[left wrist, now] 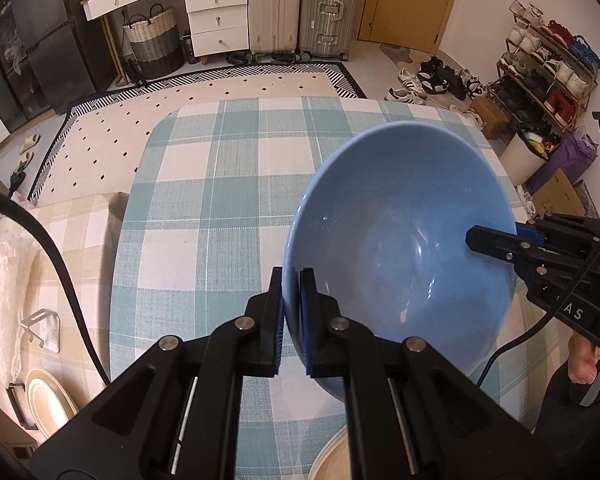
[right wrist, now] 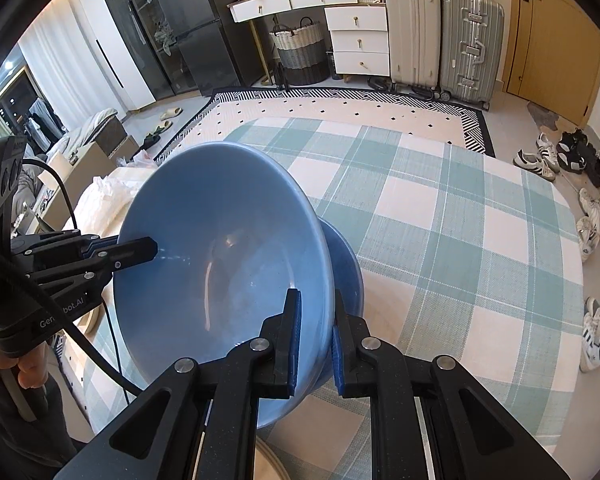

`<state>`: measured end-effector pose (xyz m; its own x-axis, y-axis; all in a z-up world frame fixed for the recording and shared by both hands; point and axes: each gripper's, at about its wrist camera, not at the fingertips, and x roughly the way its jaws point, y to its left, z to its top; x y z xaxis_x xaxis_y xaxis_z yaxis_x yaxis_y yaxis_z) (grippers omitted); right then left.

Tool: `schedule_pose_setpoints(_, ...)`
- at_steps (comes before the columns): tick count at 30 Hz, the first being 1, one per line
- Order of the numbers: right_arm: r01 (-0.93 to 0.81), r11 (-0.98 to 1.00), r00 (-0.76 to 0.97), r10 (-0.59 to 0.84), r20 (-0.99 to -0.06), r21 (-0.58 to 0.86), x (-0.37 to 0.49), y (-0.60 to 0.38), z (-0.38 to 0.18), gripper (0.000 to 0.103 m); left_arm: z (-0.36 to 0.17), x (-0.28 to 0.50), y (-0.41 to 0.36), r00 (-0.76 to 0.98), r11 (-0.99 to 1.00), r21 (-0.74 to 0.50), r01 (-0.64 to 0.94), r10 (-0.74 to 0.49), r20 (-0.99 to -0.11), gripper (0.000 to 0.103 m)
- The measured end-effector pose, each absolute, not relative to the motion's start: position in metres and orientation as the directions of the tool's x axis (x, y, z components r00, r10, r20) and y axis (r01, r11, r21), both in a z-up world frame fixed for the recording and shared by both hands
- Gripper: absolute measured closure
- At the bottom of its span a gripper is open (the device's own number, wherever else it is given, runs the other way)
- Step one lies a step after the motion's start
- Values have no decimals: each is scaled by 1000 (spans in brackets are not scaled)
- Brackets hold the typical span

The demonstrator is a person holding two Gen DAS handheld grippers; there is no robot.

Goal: Organize plates and bowls
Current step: 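Carry the lighter blue bowl with both grippers over the darker blue bowl, then lower the lighter bowl into the darker bowl and open both grippers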

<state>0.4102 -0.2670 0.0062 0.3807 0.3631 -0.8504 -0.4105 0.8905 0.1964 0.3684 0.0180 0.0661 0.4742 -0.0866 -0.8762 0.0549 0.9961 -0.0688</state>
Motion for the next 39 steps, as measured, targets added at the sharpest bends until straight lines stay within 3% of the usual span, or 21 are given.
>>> schedule_pose_setpoints(9,-410,902,397,310,-864,135,412,-261,-3,89,43,380,19,461,996,-67,57,-86,-883,98)
schedule_pose_setpoints(26,-398,903,359,314,-879,161,424,-263,-25,87,13,395,22,448,998,-49,49,-66,-892,97)
schedule_pose_setpoints(29,-386,907,368,319,-874,168,425,-267,-24,81,15,396,23,455,998,-49,43,-63,-888,97)
schedule_pose_setpoints(31,-377,912,382,312,-870,162,426,-269,-22,68,17,397,25,463,998,-43,36,-55,-885,97)
schedule_pose_setpoints(32,-376,912,386,317,-866,166,426,-270,-20,67,18,397,27,466,998,-46,33,-56,-883,96)
schedule_pose_setpoints(35,-371,912,392,323,-861,173,425,-274,-16,65,23,397,32,476,998,-54,24,-59,-878,84)
schedule_pose_setpoints(37,-367,911,398,337,-853,189,425,-277,-12,54,28,396,35,491,998,-63,18,-64,-869,59)
schedule_pose_setpoints(39,-369,908,402,351,-846,201,424,-279,-8,51,33,394,37,505,998,-67,19,-67,-860,54)
